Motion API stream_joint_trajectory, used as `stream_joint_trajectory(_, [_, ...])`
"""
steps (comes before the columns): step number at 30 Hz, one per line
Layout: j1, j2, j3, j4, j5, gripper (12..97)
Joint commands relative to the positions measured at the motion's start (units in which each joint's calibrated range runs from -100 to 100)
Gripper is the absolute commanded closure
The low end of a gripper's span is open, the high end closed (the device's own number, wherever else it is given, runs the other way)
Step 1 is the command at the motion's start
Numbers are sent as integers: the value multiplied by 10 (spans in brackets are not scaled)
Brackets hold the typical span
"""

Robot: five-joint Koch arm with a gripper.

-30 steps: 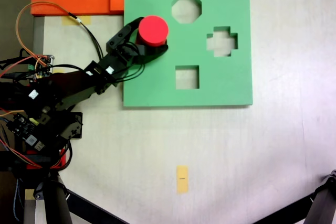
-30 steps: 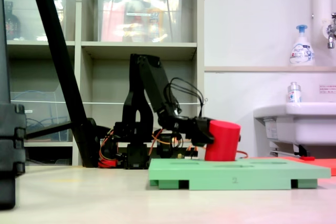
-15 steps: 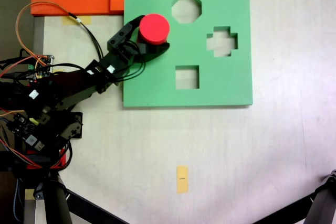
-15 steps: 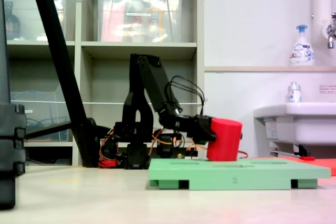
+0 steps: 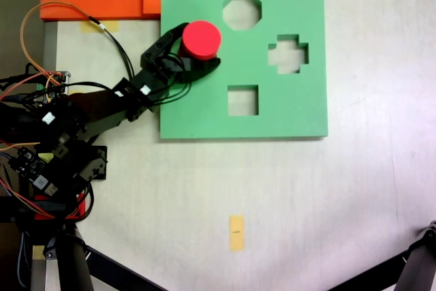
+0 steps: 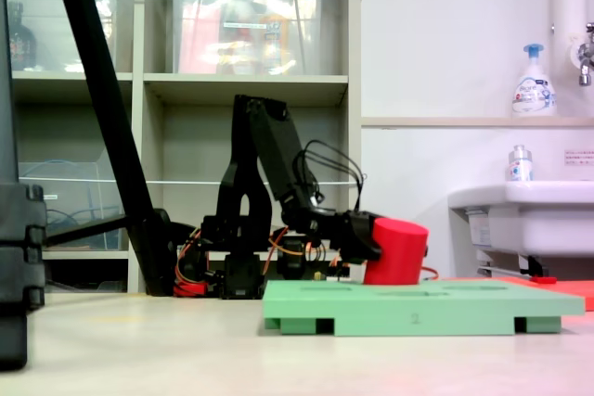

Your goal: Put the cylinder block into the corresponding hole

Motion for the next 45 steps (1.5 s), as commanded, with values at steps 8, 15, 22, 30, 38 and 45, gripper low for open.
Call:
stream_joint_trajectory(8, [-1, 54, -19, 18, -5, 603])
stream_joint_trajectory(15, [-1, 40, -48, 21, -5, 396])
stream_joint_trajectory(22, [-7, -188, -173, 19, -5, 230])
stream_joint_trajectory(30, [-61, -710, -197, -366, -10, 314])
stream_joint_trajectory(38, [-233, -710, -130, -367, -134, 616])
stream_joint_trajectory(45, [-303, -710, -141, -365, -361, 615])
